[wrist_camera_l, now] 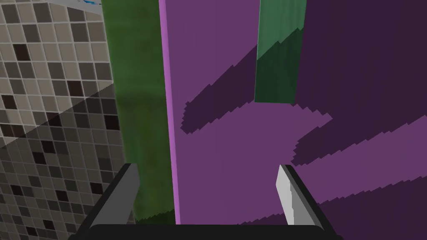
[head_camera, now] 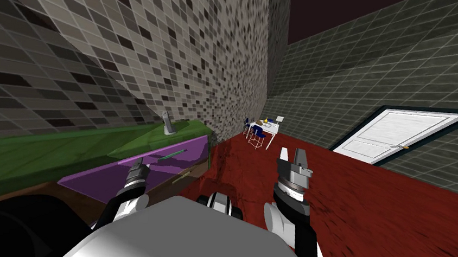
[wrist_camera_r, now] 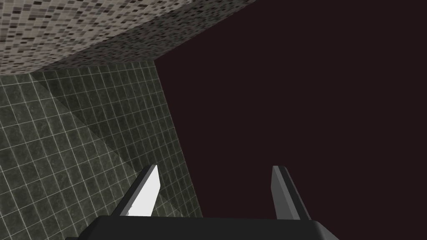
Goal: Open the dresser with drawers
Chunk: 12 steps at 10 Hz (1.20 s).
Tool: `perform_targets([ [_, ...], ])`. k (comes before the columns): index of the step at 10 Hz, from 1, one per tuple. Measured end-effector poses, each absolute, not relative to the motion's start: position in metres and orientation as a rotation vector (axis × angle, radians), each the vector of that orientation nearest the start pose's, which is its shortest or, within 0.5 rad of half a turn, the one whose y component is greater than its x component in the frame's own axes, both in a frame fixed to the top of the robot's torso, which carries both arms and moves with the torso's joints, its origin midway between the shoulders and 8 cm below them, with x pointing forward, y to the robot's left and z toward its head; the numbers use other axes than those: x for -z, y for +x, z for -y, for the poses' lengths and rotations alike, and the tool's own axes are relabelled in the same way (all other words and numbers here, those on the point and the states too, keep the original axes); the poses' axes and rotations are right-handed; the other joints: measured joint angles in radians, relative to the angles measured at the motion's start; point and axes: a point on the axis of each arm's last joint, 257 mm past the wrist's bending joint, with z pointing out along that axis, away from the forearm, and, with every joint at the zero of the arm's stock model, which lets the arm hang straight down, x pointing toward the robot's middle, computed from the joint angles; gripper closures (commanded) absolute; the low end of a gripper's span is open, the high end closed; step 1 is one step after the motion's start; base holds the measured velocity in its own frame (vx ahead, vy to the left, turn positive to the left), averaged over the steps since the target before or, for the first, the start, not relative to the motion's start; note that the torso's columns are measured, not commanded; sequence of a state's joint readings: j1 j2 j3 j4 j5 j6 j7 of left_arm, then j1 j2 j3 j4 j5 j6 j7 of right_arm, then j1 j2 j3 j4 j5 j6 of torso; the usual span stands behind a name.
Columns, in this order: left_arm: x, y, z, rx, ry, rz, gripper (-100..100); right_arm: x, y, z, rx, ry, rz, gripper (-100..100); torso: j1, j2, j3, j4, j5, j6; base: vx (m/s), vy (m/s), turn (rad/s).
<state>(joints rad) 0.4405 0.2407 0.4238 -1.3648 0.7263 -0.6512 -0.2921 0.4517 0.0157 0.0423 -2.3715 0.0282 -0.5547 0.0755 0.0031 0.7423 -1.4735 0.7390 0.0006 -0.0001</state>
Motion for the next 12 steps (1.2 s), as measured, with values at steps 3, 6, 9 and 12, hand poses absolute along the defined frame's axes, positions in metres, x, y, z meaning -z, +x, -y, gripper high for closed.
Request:
perform_targets([
  [3,0.287,0.211,-0.644,0.522,-1.385,-0.491,-100,-0.088,0.316,0.254,-1.309,0.481,-0.494,0,-0.005,-0.003,-0.002,-0.001,-0.001,0.000,0.099,-0.113,-0.041],
  [6,0.301,0.193,-0.662,0.489,-1.427,-0.463,-100,-0.088,0.316,0.254,-1.309,0.480,-0.494,0,-0.003,-0.005,-0.003,-0.001,0.000,0.000,0.108,-0.107,-0.050],
  [9,0.313,0.175,-0.675,0.454,-1.468,-0.430,-100,-0.088,0.316,0.254,-1.309,0.480,-0.494,0,0.001,-0.001,-0.001,0.000,0.000,0.000,0.076,-0.074,-0.010],
  [12,0.312,0.174,-0.676,0.454,-1.466,-0.431,100,-0.088,0.316,0.254,-1.309,0.480,-0.494,0,-0.007,-0.001,0.000,0.000,-0.001,0.000,-0.033,-0.087,0.005],
])
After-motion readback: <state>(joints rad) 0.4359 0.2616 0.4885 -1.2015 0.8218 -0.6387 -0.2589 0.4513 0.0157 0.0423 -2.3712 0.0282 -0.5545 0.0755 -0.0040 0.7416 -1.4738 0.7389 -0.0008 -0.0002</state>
